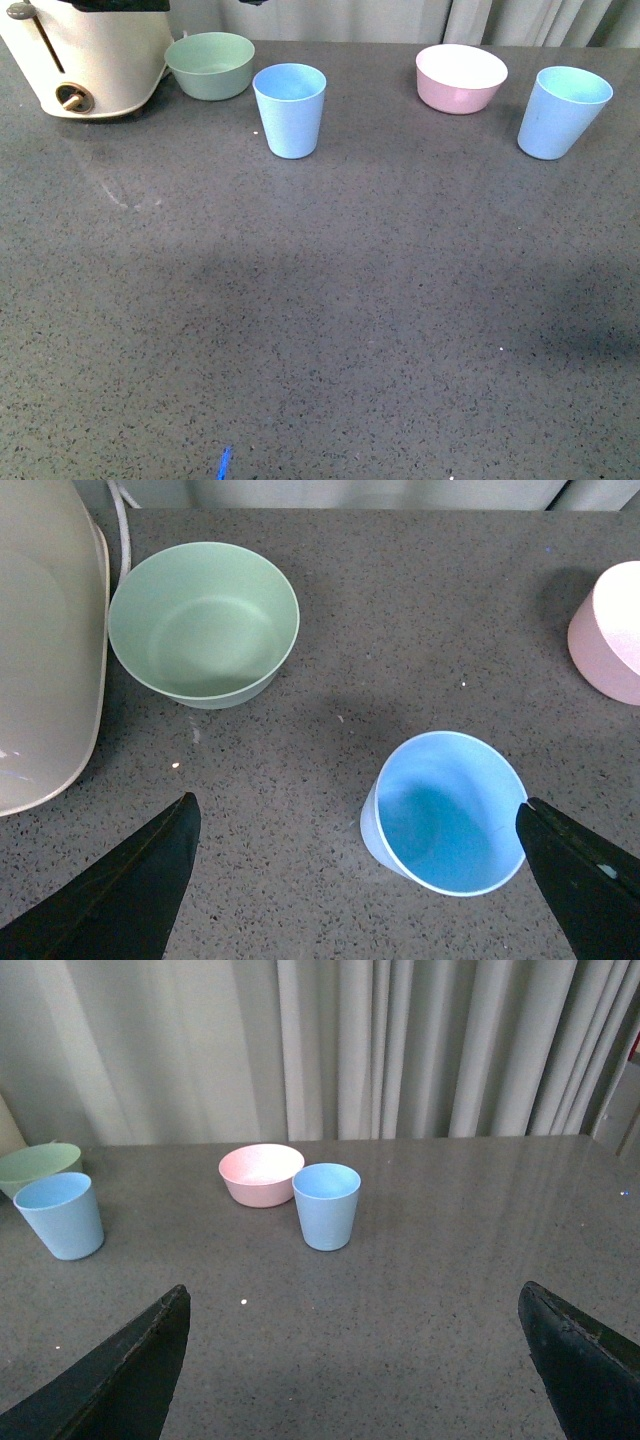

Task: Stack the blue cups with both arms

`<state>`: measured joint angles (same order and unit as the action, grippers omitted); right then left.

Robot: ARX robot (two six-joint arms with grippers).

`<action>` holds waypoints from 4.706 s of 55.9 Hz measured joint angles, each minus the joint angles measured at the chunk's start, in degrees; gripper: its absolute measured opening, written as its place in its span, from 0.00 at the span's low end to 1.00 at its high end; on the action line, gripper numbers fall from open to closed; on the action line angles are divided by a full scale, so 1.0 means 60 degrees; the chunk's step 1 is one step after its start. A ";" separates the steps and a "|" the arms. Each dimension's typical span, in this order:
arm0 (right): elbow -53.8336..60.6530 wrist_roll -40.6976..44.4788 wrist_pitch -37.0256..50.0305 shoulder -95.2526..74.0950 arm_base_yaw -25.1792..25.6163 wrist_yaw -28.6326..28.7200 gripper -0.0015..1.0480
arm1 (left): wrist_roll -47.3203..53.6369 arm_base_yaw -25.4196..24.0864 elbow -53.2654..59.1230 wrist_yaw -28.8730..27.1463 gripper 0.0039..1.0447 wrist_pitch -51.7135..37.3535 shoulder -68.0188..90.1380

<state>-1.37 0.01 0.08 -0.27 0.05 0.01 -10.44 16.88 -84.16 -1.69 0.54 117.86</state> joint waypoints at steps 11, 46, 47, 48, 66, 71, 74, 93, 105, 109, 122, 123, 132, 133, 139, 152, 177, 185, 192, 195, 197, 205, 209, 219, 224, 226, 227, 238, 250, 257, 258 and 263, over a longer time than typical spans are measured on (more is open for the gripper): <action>0.0000 -0.0004 0.0000 0.0000 0.0000 0.0000 0.91 | 0.0011 0.0076 -0.0601 -0.0299 0.92 0.0430 0.0630; 0.0000 -0.0004 0.0000 0.0000 0.0000 0.0000 0.91 | 0.0135 0.0481 -0.1592 -0.0404 0.92 0.1290 0.1887; 0.0000 0.0000 0.0000 0.0000 0.0000 0.0000 0.91 | 0.0153 0.0499 -0.1639 -0.0415 0.92 0.1326 0.1923; 0.0000 0.0000 0.0000 0.0000 0.0000 0.0000 0.91 | 0.0160 0.0517 -0.1690 -0.0419 0.92 0.1351 0.1963; 0.0000 0.0000 0.0000 0.0000 0.0000 0.0000 0.91 | 0.0295 0.0663 -0.2499 -0.0525 0.85 0.1869 0.2608; 0.0000 0.0000 0.0000 0.0000 0.0000 0.0000 0.91 | 0.0299 0.0681 -0.2688 -0.0568 0.73 0.2033 0.2728; 0.0000 0.0000 0.0000 0.0000 0.0000 0.0000 0.91 | 0.0299 0.0692 -0.2860 -0.0648 0.61 0.2193 0.2830; 0.0000 0.0000 0.0000 0.0000 0.0000 0.0000 0.91 | 0.0237 0.0743 -0.3264 -0.0681 0.15 0.2659 0.3031; 0.0000 0.0000 0.0000 0.0000 0.0000 0.0000 0.91 | 0.0076 0.0874 -0.3268 -0.0634 0.02 0.2907 0.2856; 0.0000 0.0000 0.0000 0.0000 0.0000 0.0000 0.91 | -0.0007 0.1027 -0.2987 -0.0543 0.02 0.2976 0.2579; 0.0000 0.0000 0.0000 0.0000 0.0000 0.0000 0.91 | -0.0295 0.1694 -0.2142 -0.0273 0.02 0.3013 0.1698; 0.0000 0.0000 0.0000 0.0000 0.0000 0.0000 0.91 | -0.0310 0.1738 -0.2102 -0.0259 0.02 0.3013 0.1665; 0.0000 0.0000 0.0000 0.0000 0.0000 0.0000 0.91 | -0.0576 0.2335 -0.1472 -0.0128 0.02 0.2965 0.1348; 0.0000 0.0000 0.0000 0.0000 0.0000 0.0000 0.91 | -0.0583 0.2375 -0.1432 -0.0131 0.02 0.2958 0.1337; 0.0000 -0.0004 0.0000 0.0000 0.0000 0.0000 0.91 | -0.0641 0.2692 -0.1111 -0.0153 0.02 0.2918 0.1337; 0.0000 -0.0004 0.0000 0.0000 0.0000 0.0000 0.91 | -0.0637 0.2958 -0.0922 -0.0379 0.02 0.2841 0.1337; 0.0000 0.0000 0.0000 0.0000 0.0000 0.0000 0.91 | -0.0645 0.2973 -0.1027 -0.0444 0.02 0.2874 0.1588; 0.0000 0.0000 0.0000 0.0000 0.0000 0.0000 0.91 | -0.0637 0.2983 -0.1024 -0.0386 0.24 0.2874 0.1606; 0.0000 -0.0004 0.0000 0.0000 0.0000 0.0000 0.91 | -0.0637 0.2991 -0.1027 -0.0328 0.41 0.2841 0.1596; 0.0000 0.0000 0.0000 0.0000 0.0000 0.0000 0.91 | -0.0637 0.2991 -0.1024 -0.0321 0.48 0.2838 0.1566; 0.0000 -0.0004 0.0000 0.0000 0.0000 0.0000 0.91 | -0.0637 0.2991 -0.1020 -0.0317 0.51 0.2834 0.1548; 0.0000 0.0000 0.0000 0.0000 0.0000 0.0000 0.91 | -0.0634 0.2976 -0.0856 -0.0273 0.73 0.2685 0.1118; 0.0000 0.0000 0.0000 0.0000 0.0000 0.0000 0.91 | -0.0597 0.2907 -0.0637 -0.0299 0.88 0.2484 0.0597; 0.0000 0.0000 0.0000 0.0000 0.0000 0.0000 0.91 | -0.0452 0.2444 0.0222 -0.0470 0.92 0.1472 -0.0590; 0.0000 0.0000 0.0000 0.0000 0.0000 0.0000 0.91 | -0.0397 0.1956 0.0947 -0.0492 0.92 0.0710 -0.1370; 0.0000 0.0000 0.0000 0.0000 0.0000 0.0000 0.91 | -0.0408 0.1774 0.1191 -0.0466 0.92 0.0499 -0.1636; 0.0000 0.0000 0.0000 0.0000 0.0000 0.0000 0.91 | -0.0408 0.1647 0.1373 -0.0444 0.92 0.0306 -0.1818; 0.0000 0.0000 0.0000 0.0000 0.0000 0.0007 0.91 | 0.0856 0.0299 0.5067 -0.2237 0.71 -0.5442 -0.4175; 0.0000 0.0000 0.0000 0.0000 0.0000 0.0011 0.91 | 0.1563 -0.1147 0.9610 -0.1381 0.19 -0.7909 -0.7351; 0.0000 -0.0004 0.0000 0.0000 0.0000 -0.0004 0.91 | 0.1625 -0.1453 1.0732 -0.0962 0.01 -0.8098 -0.8236; 0.0000 0.0000 0.0000 0.0000 0.0000 -0.0004 0.91 | 0.1628 -0.1486 1.0852 -0.0936 0.01 -0.8109 -0.8368; 0.0000 0.0000 0.0000 0.0000 0.0000 0.0000 0.91 | 0.1636 -0.1694 1.1435 -0.0776 0.01 -0.8113 -0.8980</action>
<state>-1.37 0.01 0.08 -0.27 0.05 0.01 -0.62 6.72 -15.55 -6.35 -48.14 63.99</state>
